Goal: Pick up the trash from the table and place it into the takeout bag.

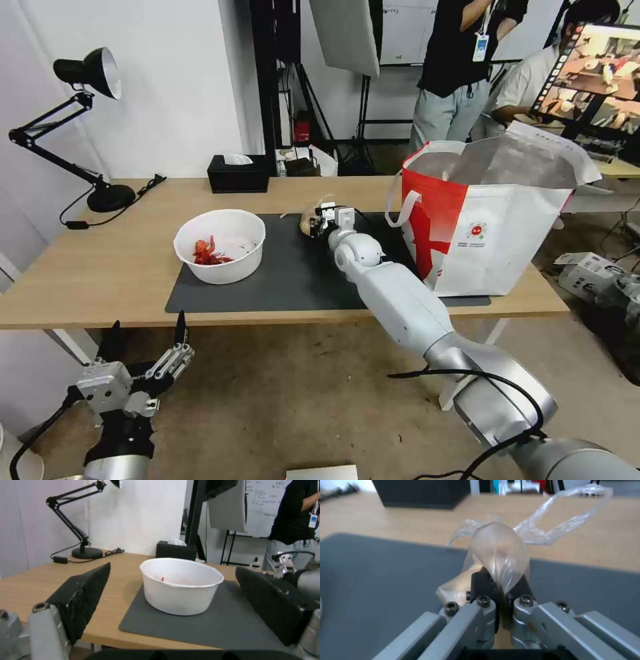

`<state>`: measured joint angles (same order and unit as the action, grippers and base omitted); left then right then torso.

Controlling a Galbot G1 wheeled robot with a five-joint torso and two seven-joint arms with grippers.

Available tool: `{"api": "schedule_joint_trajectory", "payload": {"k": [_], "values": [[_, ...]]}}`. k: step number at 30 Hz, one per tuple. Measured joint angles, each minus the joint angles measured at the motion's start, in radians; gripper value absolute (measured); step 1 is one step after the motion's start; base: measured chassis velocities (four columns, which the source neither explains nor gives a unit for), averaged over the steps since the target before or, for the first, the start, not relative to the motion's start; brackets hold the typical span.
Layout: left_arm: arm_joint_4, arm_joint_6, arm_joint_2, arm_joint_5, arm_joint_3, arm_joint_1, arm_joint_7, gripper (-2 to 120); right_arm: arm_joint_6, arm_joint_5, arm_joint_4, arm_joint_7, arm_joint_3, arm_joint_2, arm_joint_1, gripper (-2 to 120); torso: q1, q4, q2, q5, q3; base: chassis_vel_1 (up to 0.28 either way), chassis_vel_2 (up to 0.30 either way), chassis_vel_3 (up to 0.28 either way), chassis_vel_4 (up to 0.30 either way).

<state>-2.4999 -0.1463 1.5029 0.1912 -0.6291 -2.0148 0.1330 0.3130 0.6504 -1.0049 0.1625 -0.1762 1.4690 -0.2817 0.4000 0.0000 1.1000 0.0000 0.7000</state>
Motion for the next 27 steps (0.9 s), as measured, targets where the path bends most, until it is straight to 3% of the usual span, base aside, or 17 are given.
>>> {"api": "schedule_joint_trajectory", "payload": {"k": [5,12,14,18,21,22,24,25,27], "values": [[0.0,0.004,-0.008,0.003,0.001,0.006,0.0,100,-0.006,0.001,-0.084,0.022,-0.011,-0.03,-0.005,0,0.0,0.0,0.0,0.0001,0.0,0.0,0.0,0.0,0.0],[0.0,0.023,-0.024,0.025,0.003,0.023,0.003,100,0.028,0.089,-0.337,0.103,-0.029,-0.141,0.024,0,0.0,-0.0001,0.0,0.0001,0.0,0.0,0.0,0.0,0.0],[0.0,0.029,-0.034,0.036,0.005,0.033,0.003,100,0.041,0.153,-0.446,0.151,-0.024,-0.203,0.061,0,0.0,0.0002,0.0,0.0002,0.0,0.0,0.0,0.0,0.0],[0.0,0.031,-0.04,0.042,0.005,0.043,0.004,100,0.05,0.212,-0.512,0.194,-0.005,-0.26,0.102,0,0.0,-0.0001,0.0,0.0002,0.0,0.0,0.0,0.0,0.0],[0.0,0.041,-0.049,0.056,0.007,0.06,0.005,100,0.103,0.318,-0.6,0.273,0.039,-0.374,0.157,0,0.0,0.0003,0.0,0.0003,0.0,0.0,0.0,0.0,0.0],[0.0,0.041,-0.049,0.056,0.007,0.06,0.005,100,0.103,0.318,-0.6,0.273,0.039,-0.374,0.157,0,0.0,0.0003,0.0,0.0003,0.0,0.0,0.0,0.0,0.0],[0.0,0.053,-0.056,0.069,0.009,0.073,0.007,100,0.143,0.392,-0.67,0.302,0.069,-0.519,0.171,0,0.0,0.0002,0.0,0.0003,0.0,0.0,0.0,0.0,0.0],[0.0,0.053,-0.056,0.069,0.009,0.073,0.007,100,0.143,0.392,-0.67,0.302,0.069,-0.519,0.171,0,0.0,0.0002,0.0,0.0003,0.0,0.0,0.0,0.0,0.0],[0.0,0.064,-0.067,0.085,0.004,0.079,0.009,100,0.162,0.444,-0.725,0.304,0.103,-0.644,0.143,0,0.0,-0.0002,0.0,0.0006,0.0,0.0,0.0,0.0,0.0]]}}
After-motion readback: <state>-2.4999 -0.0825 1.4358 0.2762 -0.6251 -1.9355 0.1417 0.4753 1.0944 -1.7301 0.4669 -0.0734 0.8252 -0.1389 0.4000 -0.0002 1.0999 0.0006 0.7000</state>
